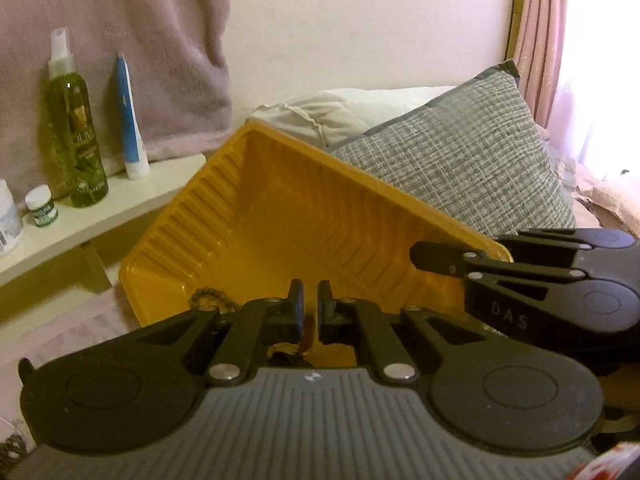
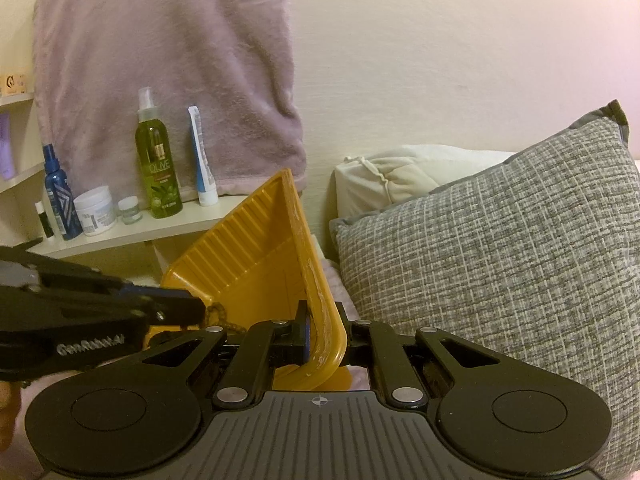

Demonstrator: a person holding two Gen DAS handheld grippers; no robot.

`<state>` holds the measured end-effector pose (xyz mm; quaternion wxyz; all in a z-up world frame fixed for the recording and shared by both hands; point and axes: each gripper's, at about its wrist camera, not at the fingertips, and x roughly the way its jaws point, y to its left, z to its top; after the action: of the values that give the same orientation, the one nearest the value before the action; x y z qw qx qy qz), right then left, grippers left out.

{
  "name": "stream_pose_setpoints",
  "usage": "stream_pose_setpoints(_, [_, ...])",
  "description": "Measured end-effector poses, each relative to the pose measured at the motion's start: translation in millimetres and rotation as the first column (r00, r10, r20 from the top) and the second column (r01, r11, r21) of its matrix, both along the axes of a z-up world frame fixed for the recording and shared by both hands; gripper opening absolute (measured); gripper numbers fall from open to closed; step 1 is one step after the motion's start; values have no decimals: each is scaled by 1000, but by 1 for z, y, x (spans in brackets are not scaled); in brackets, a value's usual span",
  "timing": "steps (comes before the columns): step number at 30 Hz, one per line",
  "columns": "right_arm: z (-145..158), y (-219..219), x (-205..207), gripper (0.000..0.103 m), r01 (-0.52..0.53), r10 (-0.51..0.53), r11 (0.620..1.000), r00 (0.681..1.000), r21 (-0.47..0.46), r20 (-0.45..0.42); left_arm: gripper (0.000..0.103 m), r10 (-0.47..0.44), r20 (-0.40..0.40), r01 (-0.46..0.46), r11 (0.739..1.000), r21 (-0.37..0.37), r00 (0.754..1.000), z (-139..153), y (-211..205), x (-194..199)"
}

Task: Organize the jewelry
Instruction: 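Grasp the dark bead bracelet beside the black cylinder with the left gripper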

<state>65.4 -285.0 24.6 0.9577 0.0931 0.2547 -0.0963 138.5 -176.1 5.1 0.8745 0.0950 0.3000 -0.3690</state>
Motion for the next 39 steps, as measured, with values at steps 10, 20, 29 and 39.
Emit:
stream_pose_setpoints(10, [0,0,0,9,1,-1,1000,1000,-1,0,21,121,26,-120,992,-24,992,6,38,-1])
stream_pose_setpoints(20, [0,0,-1,9,5,-5,1000,1000,1,-3,21,395,58,-396,918,7,917,-8,134,-17])
stream_pose_setpoints(29, [-1,2,-1,9,4,-4,1000,1000,-15,-6,22,589,48,-590,805,55,807,-39,212,-33])
stream_pose_setpoints(39, [-1,2,0,9,2,-2,1000,1000,-25,-9,22,589,73,-593,802,66,805,-52,212,-30])
